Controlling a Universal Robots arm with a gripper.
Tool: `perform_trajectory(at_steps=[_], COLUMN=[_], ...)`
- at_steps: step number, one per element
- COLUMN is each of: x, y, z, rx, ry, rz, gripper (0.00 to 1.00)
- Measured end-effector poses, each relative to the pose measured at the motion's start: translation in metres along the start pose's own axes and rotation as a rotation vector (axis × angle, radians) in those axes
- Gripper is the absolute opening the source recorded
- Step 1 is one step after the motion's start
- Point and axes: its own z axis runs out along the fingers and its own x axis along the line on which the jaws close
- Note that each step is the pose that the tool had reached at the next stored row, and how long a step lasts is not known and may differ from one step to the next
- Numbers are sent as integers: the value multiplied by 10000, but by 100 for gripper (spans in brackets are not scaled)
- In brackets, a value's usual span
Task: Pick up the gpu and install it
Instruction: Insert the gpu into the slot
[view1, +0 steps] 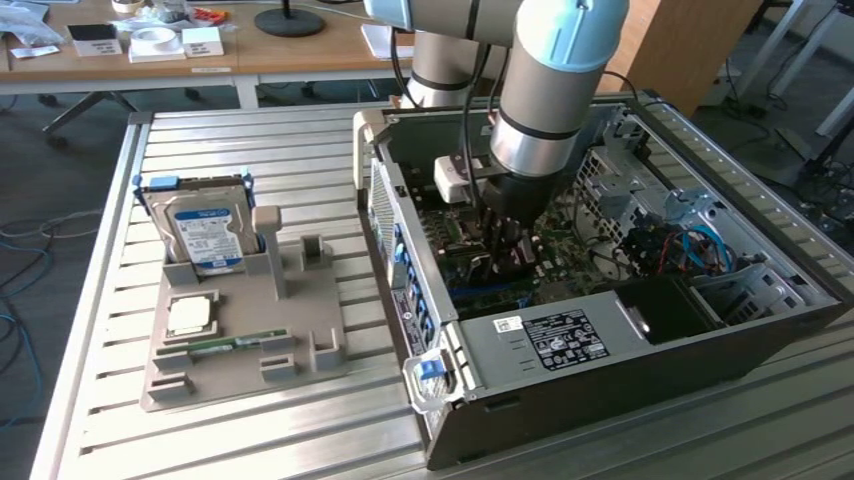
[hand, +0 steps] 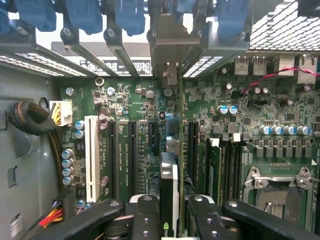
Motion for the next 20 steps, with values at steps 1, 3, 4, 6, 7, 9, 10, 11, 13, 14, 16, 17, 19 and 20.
perform_trajectory(at_steps=[1,3,4,6,7,9,10,11,13,14,16,17,19,20], x=[0,0,1,1,1,2,2,2,1,1,1,1,1,1], y=[0,0,2,4,6,11,12,12,12,12,12,13,16,17], z=[0,0,5,19,28,40,45,46,48,48,48,48,48,48], rx=[0,-1,0,4,9,15,17,18,19,19,19,20,21,22], ry=[1,4,4,9,7,10,10,7,5,5,4,4,3,3], rz=[0,0,1,-1,-1,-1,-1,-1,0,0,1,0,0,0], gripper=[27,27,27,27,27,27,27,27,27,27,27,27,27,27])
